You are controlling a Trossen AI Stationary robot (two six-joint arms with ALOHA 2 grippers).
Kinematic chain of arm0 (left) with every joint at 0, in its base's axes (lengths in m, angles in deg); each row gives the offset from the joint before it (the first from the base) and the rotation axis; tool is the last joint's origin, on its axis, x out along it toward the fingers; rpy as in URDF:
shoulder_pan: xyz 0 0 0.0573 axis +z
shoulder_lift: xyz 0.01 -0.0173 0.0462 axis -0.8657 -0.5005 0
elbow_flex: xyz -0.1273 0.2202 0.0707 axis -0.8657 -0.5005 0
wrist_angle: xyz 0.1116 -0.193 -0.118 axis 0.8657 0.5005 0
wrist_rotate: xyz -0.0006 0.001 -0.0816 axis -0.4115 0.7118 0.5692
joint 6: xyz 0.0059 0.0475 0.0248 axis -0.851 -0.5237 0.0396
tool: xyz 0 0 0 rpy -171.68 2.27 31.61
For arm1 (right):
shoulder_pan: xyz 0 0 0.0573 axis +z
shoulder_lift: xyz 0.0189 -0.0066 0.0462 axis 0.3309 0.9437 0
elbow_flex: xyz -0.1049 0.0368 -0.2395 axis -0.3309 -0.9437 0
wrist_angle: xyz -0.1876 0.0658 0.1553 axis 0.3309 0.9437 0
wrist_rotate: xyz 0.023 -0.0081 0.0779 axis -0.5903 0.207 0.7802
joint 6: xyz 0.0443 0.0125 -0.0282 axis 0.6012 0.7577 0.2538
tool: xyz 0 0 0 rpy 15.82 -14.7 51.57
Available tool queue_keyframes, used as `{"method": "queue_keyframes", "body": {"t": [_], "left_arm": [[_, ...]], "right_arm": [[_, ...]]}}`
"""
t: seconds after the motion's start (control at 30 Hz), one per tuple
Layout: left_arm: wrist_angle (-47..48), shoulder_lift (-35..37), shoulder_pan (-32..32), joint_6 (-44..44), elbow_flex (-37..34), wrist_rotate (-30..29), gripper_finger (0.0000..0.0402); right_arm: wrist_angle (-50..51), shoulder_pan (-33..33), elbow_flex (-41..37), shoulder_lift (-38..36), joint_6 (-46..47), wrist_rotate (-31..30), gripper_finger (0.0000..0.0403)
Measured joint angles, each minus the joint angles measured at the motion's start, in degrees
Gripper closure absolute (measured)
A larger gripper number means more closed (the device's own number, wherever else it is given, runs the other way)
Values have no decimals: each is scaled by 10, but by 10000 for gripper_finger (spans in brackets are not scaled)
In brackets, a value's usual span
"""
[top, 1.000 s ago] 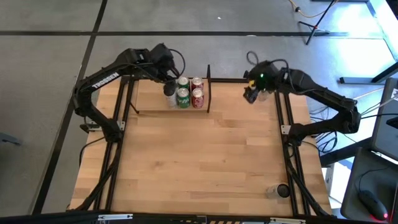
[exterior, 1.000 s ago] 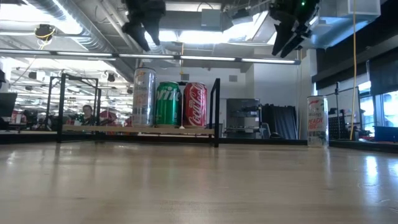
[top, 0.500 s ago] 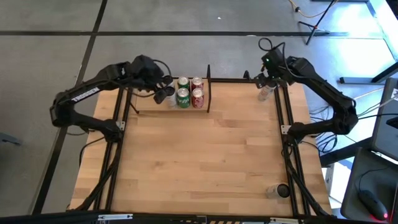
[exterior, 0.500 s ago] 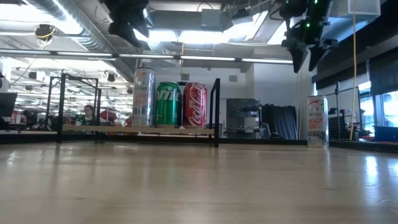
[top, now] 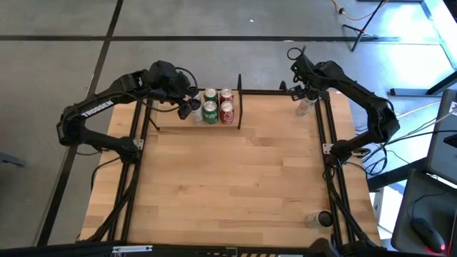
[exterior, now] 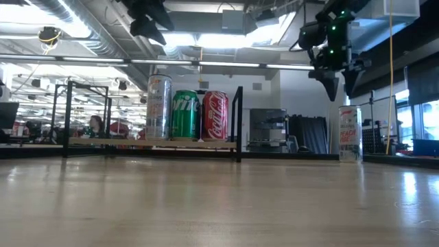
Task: Place canned beverage on shelf
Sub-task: Put the top white-pink soda can on the shelf
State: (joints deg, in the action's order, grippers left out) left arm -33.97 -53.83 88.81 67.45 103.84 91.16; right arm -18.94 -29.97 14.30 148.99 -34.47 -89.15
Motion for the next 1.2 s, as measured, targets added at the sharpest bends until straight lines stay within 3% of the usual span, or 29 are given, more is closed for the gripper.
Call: {"method": "queue_keyframes", "body": {"t": [0.73,1.2], "left_arm": [[1,0,0,-16,0,1,95],[1,0,0,-15,0,0,95]], "right_arm": [[30,-45,1,80,-26,35,105],[32,-42,1,80,-55,62,105]]}}
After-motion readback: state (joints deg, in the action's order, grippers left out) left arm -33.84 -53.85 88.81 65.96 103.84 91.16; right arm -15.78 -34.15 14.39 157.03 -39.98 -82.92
